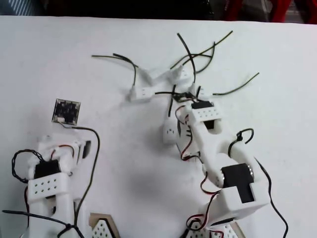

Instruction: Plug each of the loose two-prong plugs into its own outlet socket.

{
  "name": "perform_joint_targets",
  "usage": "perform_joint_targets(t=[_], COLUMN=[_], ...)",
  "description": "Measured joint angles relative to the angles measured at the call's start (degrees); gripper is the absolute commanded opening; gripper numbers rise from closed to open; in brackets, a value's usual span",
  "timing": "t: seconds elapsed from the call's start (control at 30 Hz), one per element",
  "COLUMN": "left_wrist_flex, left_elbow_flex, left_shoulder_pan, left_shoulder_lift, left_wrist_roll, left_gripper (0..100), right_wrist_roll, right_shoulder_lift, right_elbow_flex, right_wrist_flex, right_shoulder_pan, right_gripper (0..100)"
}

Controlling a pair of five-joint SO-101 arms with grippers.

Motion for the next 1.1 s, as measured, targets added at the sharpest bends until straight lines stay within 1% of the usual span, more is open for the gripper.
perform_joint_targets(t=[0.17, 0.33, 0.57, 0.67, 0.77, 0.9, 0.97, 1.07, 1.1], left_wrist_flex=[0.0, 0.0, 0.0, 0.0, 0.0, 0.0, 0.0, 0.0, 0.0], left_elbow_flex=[0.0, 0.0, 0.0, 0.0, 0.0, 0.0, 0.0, 0.0, 0.0], left_shoulder_pan=[0.0, 0.0, 0.0, 0.0, 0.0, 0.0, 0.0, 0.0, 0.0], left_shoulder_lift=[0.0, 0.0, 0.0, 0.0, 0.0, 0.0, 0.0, 0.0, 0.0], left_wrist_roll=[0.0, 0.0, 0.0, 0.0, 0.0, 0.0, 0.0, 0.0, 0.0], left_gripper=[28, 28, 28, 28, 28, 28, 28, 28, 28], right_wrist_roll=[0.0, 0.0, -0.09, -0.09, 1.58, 2.64, 2.64, 2.64, 2.64], right_shoulder_lift=[-6.33, -10.11, -6.86, -3.08, 0.79, 1.32, 1.58, 1.67, 1.67], right_elbow_flex=[-3.69, -3.08, 4.48, 4.22, 4.4, 3.87, 3.87, 3.87, 3.87], right_wrist_flex=[6.42, 7.3, -3.25, -5.1, -6.95, -6.86, -6.95, -7.21, -7.21], right_shoulder_pan=[-1.14, -4.13, -3.08, -0.88, 1.76, 2.9, 3.08, 3.34, 3.69], right_gripper=[14.6, 11.8, 11.7, 11.6, 11.6, 11.5, 9.1, 1.8, 1.5])
